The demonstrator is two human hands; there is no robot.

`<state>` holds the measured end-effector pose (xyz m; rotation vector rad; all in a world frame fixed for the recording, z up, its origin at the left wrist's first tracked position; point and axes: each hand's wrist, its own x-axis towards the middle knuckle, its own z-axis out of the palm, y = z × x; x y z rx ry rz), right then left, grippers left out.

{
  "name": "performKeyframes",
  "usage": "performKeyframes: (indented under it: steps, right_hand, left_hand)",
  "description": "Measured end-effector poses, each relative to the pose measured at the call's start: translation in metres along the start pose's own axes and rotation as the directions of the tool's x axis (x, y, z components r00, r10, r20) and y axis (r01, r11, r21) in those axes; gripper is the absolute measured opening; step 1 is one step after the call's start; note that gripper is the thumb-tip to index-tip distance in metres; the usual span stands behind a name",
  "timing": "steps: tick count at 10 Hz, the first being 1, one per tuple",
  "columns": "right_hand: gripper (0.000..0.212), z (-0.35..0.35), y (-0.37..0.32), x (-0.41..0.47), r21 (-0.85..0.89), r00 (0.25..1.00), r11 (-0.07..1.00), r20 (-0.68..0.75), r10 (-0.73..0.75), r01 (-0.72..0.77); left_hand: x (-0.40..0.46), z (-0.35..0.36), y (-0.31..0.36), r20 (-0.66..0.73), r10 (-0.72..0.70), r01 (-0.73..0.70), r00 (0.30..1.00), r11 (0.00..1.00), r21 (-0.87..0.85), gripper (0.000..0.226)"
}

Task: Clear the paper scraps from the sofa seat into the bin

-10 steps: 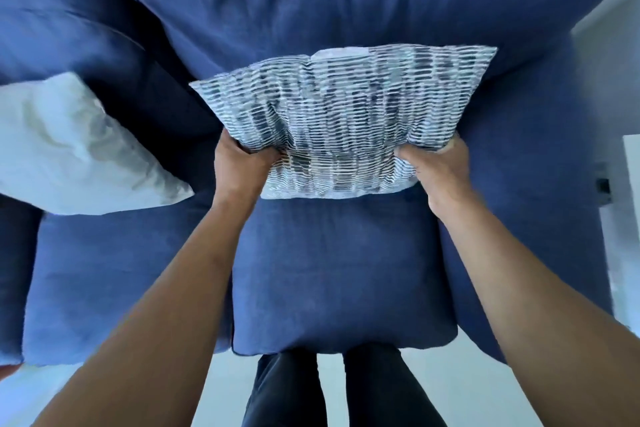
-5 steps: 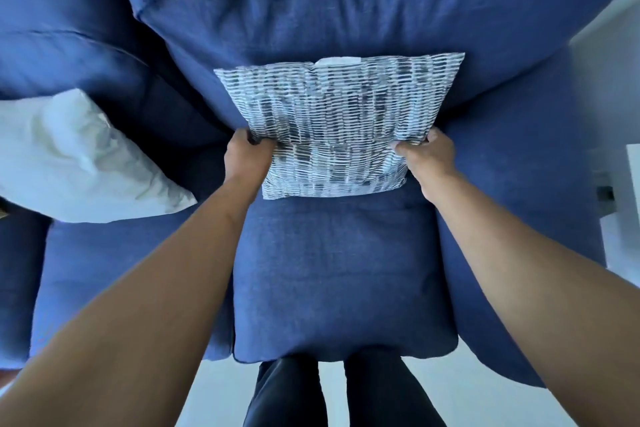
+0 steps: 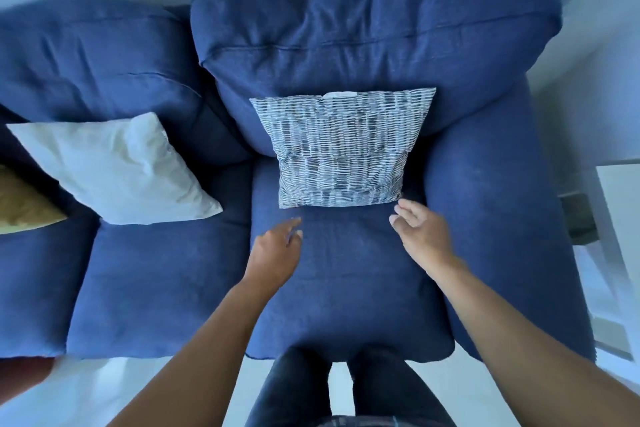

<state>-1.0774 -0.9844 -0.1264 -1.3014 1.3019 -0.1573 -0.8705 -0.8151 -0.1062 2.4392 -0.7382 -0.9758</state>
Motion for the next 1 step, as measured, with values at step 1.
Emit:
performKeyframes:
  steps: [1]
  right_hand:
    - [0.045,-0.0044,0.0152,-0.0522,-0.111,0.999,0.993,-0.008,-0.035,0.034]
  left_hand:
    - [-0.0499,0.0064,-0.0298,0.02,0.036,-0.038,0.999,0.994,0.101,0.034]
